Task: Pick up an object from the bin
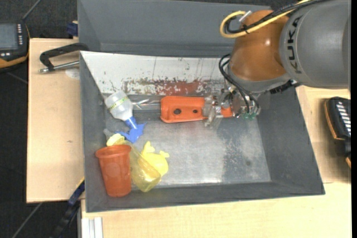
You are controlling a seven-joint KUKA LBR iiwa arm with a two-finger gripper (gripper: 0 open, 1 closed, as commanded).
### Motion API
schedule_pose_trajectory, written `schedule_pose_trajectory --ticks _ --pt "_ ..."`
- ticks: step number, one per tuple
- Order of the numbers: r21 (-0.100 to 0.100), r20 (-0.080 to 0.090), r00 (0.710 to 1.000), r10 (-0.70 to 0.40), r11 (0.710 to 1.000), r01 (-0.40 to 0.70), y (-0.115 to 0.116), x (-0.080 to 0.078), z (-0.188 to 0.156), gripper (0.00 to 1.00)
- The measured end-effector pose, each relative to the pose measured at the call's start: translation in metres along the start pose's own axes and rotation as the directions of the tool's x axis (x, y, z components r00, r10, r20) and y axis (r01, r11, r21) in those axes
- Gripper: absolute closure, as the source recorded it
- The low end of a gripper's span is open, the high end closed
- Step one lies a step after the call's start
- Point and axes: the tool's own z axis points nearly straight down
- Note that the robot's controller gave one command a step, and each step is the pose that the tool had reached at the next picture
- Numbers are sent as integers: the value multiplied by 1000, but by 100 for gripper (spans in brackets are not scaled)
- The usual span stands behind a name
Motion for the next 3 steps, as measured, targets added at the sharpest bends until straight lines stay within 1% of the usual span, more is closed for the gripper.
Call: schedule_pose_trajectory --ticks 1,2,3 --pt "0 4 1000 21 1000 -21 2 5 -61 100" --pt "0 5 999 -34 999 34 10 1 -119 100" --pt "-1 4 998 -56 998 56 13 0 -141 100"
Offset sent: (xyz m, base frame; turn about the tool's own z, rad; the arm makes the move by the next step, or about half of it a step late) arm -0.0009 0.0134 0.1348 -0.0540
